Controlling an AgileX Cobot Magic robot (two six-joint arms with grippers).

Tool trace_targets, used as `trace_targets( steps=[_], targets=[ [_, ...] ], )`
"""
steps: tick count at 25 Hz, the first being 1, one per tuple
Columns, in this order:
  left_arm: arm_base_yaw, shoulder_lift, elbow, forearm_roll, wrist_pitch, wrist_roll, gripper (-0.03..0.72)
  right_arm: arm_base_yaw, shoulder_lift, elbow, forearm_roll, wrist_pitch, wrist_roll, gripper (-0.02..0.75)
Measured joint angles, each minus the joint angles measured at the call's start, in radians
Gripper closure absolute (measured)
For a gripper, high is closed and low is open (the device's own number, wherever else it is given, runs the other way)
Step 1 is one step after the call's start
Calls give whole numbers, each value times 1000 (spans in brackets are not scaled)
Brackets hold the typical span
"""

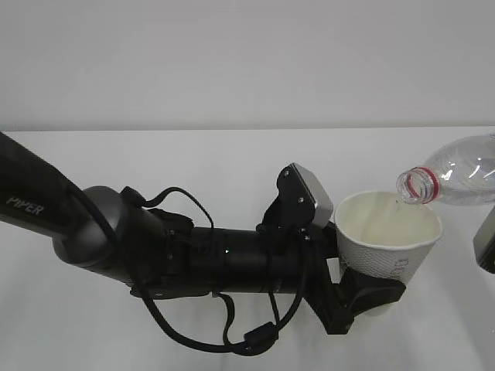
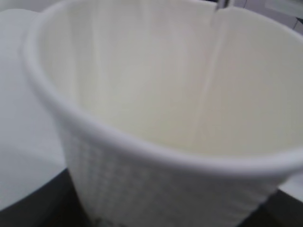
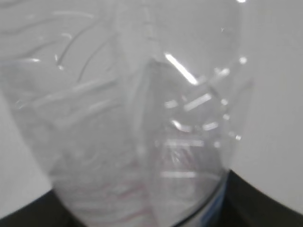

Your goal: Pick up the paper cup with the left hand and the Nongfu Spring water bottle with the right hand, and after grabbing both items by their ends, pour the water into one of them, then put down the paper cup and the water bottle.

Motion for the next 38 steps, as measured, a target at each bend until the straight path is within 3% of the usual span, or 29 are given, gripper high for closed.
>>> trace_targets(
  steps=[38],
  targets=[
    [0,0,0,0,0,0,160,0,0,0,1,0,-19,334]
  ],
)
